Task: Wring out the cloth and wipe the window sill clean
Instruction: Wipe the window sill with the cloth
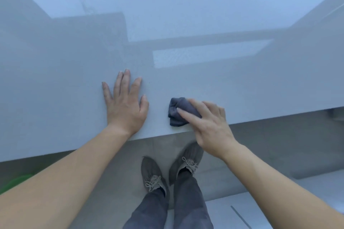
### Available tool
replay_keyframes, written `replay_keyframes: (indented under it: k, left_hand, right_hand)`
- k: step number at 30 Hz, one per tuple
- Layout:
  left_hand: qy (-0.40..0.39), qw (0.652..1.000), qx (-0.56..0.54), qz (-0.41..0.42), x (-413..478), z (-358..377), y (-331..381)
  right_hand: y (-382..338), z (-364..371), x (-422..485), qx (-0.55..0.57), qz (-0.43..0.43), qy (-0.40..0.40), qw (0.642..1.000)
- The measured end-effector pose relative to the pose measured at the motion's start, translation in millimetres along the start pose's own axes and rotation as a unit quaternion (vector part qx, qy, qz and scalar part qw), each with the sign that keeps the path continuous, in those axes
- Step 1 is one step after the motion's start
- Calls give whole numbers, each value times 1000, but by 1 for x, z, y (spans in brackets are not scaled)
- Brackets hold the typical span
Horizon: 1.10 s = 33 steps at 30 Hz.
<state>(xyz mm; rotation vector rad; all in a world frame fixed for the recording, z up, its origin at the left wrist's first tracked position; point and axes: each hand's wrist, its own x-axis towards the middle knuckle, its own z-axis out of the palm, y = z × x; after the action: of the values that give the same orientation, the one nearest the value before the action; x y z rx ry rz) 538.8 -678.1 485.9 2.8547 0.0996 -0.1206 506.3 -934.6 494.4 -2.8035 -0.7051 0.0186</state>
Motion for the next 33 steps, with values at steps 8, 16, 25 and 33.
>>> replay_keyframes:
  k: [8, 16, 25, 33]
  left_hand:
    - [26, 998, -51, 40, 10, 1, 40]
    - [-7, 997, -36, 63, 51, 11, 79]
    - [-28, 999, 27, -26, 69, 21, 89]
    - [-12, 999, 23, -35, 70, 22, 94]
  right_hand:
    - [3, 6, -15, 18, 120, 79, 989]
    - [87, -16, 6, 28, 241, 114, 963]
    - [103, -18, 30, -2, 10, 29, 1000]
    - [110, -20, 63, 16, 3, 7, 1000]
